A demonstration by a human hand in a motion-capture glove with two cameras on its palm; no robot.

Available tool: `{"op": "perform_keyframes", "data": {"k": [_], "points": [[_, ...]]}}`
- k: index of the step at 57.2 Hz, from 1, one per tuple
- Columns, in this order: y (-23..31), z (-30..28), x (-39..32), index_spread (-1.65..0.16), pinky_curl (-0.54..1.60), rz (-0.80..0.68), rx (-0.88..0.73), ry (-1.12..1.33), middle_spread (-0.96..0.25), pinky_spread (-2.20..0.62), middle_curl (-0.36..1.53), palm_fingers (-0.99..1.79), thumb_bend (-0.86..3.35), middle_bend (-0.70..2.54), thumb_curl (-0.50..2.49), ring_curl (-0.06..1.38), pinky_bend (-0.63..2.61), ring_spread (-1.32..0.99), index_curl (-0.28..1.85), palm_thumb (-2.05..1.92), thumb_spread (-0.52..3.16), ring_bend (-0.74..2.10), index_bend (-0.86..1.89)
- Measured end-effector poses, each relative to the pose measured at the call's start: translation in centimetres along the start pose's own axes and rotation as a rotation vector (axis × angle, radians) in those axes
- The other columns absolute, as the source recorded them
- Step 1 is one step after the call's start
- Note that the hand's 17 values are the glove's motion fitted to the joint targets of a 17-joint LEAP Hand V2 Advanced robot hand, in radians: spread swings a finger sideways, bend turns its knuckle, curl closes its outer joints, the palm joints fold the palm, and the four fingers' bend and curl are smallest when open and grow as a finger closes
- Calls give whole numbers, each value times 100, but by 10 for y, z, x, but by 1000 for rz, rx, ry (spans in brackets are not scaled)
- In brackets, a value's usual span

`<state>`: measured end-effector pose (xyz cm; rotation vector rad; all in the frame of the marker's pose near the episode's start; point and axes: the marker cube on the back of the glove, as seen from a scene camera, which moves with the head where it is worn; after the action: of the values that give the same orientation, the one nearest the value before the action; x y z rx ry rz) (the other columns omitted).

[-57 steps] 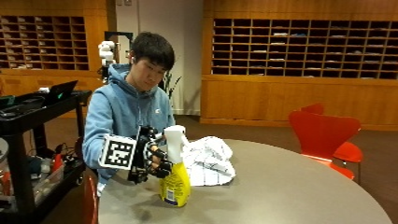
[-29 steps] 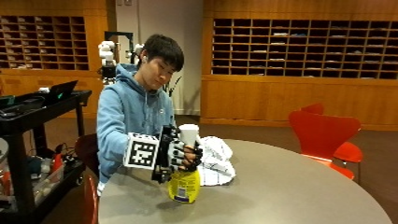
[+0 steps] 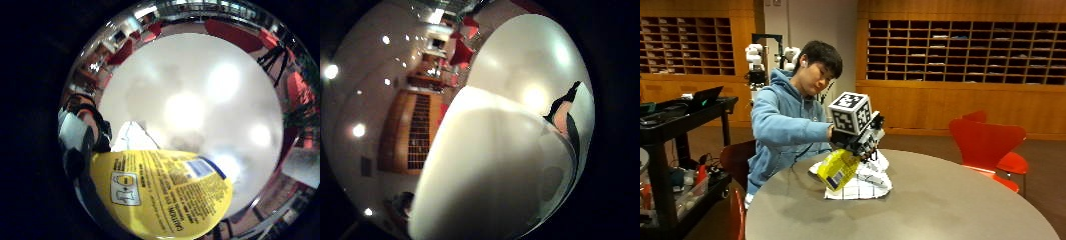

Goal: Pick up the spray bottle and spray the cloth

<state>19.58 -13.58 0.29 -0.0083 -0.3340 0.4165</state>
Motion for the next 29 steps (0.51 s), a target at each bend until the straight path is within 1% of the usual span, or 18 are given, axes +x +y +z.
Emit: {"op": "perform_keyframes", "data": {"k": [10,14,24,29], "points": [[5,7,-47,-22,38,-72,-270,428,-17,-24,49,139,-4,56,71,45,33,-20,51,93,17,60,41],[11,16,-72,-22,38,-103,-389,539,-17,-24,49,139,-4,57,72,45,33,-20,51,93,17,60,41],[17,45,-108,-22,38,-42,-517,834,-17,-25,49,139,-4,57,74,46,34,-20,52,92,16,61,42],[23,60,-116,-22,38,-91,-564,969,-17,-25,49,139,-4,57,75,46,34,-20,52,92,16,61,41]]}}
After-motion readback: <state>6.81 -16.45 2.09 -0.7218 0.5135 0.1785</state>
